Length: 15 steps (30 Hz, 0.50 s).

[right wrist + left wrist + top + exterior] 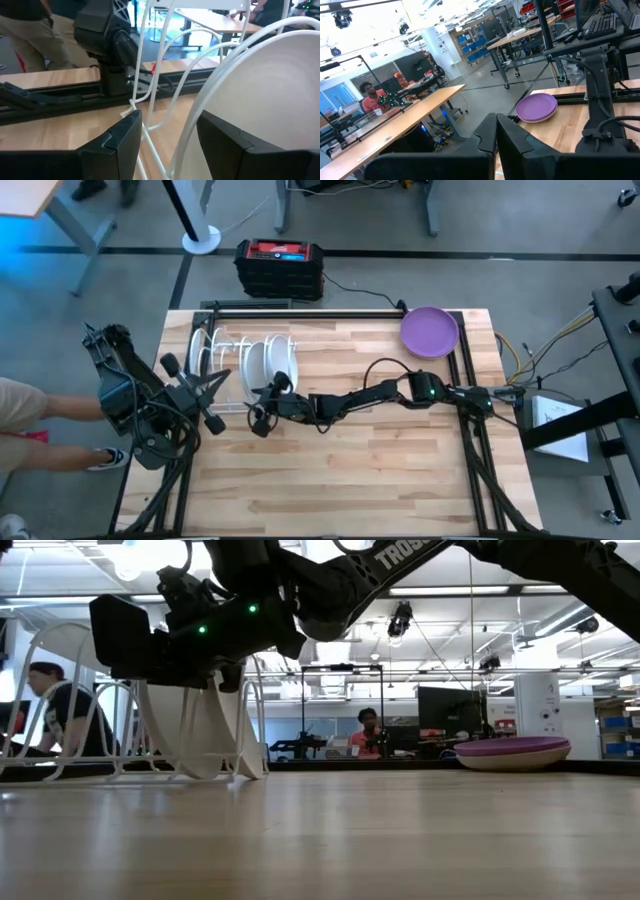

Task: Sort dishes
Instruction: Put the white plate into the white dish rack, then put the violet plate into the white dish rack

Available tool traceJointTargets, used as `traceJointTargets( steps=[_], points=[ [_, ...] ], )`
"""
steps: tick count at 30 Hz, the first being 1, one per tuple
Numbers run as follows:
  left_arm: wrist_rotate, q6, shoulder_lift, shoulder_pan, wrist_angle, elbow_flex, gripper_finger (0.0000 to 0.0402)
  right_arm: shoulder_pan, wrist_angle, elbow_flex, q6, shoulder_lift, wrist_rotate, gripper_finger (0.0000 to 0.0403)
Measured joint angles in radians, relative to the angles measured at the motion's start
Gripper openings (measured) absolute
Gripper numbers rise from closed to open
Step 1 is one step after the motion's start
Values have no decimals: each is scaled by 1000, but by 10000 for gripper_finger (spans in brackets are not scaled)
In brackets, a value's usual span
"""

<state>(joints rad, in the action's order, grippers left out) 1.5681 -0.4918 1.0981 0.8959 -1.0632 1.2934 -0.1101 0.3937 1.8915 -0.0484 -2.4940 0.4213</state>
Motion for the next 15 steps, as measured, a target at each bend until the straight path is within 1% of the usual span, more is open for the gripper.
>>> traceJointTargets(
  steps=[9,12,15],
  points=[
    [0,0,0,0,0,0,0,0,-38,0,35,0,0,183],
    [0,0,0,0,0,0,0,1,-47,0,38,0,1,198],
    [0,0,0,0,0,0,0,1,-46,0,61,0,8,224]
  ],
)
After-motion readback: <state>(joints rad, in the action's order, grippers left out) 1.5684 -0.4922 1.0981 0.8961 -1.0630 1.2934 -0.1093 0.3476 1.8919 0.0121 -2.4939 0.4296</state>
